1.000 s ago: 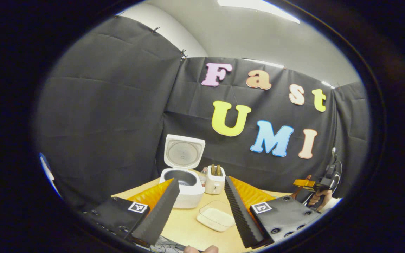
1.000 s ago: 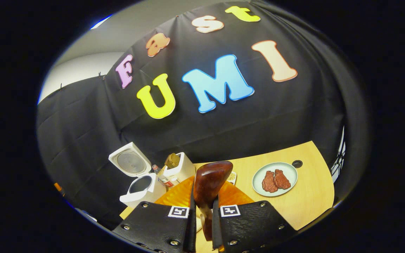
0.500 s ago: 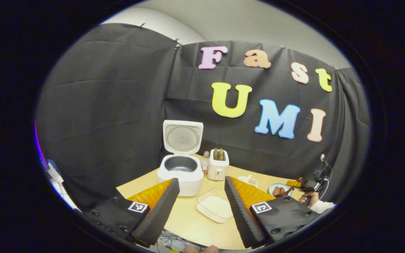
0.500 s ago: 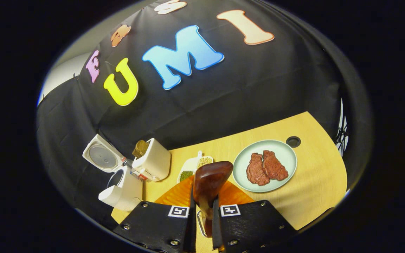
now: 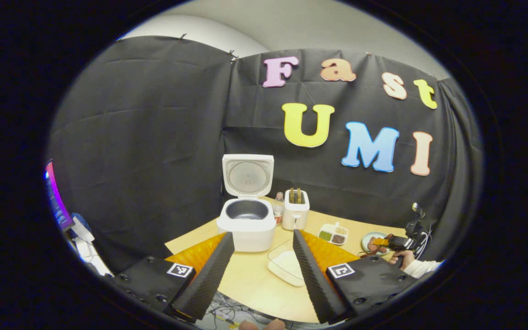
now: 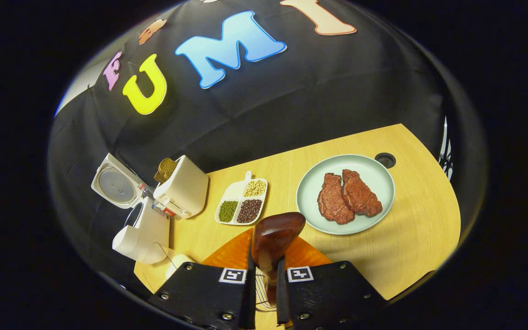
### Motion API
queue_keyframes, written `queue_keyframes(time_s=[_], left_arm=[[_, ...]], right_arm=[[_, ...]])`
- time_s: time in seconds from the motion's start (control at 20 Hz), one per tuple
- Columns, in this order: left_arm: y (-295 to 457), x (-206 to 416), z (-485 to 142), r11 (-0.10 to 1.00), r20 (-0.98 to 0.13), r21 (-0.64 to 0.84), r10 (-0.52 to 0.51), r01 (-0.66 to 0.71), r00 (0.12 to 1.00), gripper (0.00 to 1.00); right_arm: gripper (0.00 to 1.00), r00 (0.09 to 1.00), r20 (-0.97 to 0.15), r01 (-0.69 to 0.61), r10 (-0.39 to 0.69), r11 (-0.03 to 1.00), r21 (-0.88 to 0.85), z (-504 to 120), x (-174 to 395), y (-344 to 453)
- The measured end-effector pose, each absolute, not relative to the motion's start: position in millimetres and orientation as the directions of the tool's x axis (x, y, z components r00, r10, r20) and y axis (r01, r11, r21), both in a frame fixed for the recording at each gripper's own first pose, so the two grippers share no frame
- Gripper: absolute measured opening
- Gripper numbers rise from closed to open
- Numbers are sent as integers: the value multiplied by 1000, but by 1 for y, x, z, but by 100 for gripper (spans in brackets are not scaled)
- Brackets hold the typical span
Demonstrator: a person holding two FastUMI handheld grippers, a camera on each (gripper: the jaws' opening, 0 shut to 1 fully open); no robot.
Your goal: Close the left gripper, press the button to open the rice cooker; take a wooden spoon from the chopstick holder with the right hand, scoop a spoonful of rice and pour it into the rice cooker, then put the wooden spoon back into the chopstick holder.
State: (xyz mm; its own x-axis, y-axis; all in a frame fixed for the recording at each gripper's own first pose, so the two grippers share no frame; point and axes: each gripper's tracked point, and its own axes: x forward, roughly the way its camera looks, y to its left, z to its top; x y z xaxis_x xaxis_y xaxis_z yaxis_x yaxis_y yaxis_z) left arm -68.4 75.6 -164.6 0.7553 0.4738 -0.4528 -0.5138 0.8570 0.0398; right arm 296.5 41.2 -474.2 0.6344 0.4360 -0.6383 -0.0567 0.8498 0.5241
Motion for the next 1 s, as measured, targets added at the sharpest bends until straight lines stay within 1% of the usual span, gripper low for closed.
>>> queue_keyframes(time_s=[0.15,0.2,0.35,0.45,0.5,0.55,0.6,0.65,0.7,0.75,0.8,0.85,0.9,0.95,1.0], left_arm=[[76,-73,-171,846,-459,5,476,-533,751,96],[74,-74,-173,846,-460,0,474,-533,751,92],[66,-73,-170,854,-452,4,466,-521,761,92],[62,-75,-171,859,-444,10,463,-512,767,95],[60,-75,-170,860,-444,9,460,-510,769,97],[59,-76,-169,860,-442,6,460,-510,770,92],[59,-78,-169,860,-439,3,459,-510,772,86],[58,-79,-169,860,-433,1,461,-511,775,92],[58,-79,-167,859,-429,-1,462,-511,777,86],[59,-79,-165,858,-426,-3,464,-514,777,86],[59,-81,-166,856,-422,-8,465,-516,778,86],[60,-82,-165,855,-419,-13,467,-519,779,86],[58,-84,-164,853,-414,-17,468,-521,780,86],[57,-85,-163,852,-411,-19,470,-523,781,86],[57,-85,-162,852,-407,-21,471,-523,783,87]], right_arm=[[18,611,-663,-30,432,850,526,-482,291,39],[19,610,-658,-28,441,842,539,-482,290,39],[22,607,-661,-2,441,833,553,-482,288,35],[23,602,-669,-3,435,840,543,-479,284,31],[32,602,-676,-9,425,850,527,-481,282,28],[38,597,-690,-12,410,864,503,-482,280,24],[53,584,-704,-21,404,874,485,-483,274,22],[59,571,-707,-36,416,874,485,-481,268,22],[69,564,-709,-47,424,873,485,-476,263,22],[78,572,-705,-57,420,877,477,-471,263,21],[82,593,-698,-61,401,887,458,-470,265,16],[83,611,-692,-59,384,894,444,-465,267,12],[93,628,-685,-52,369,898,437,-460,267,8],[96,641,-674,-51,369,896,442,-455,269,6],[96,648,-656,-54,387,882,467,-444,267,6]])
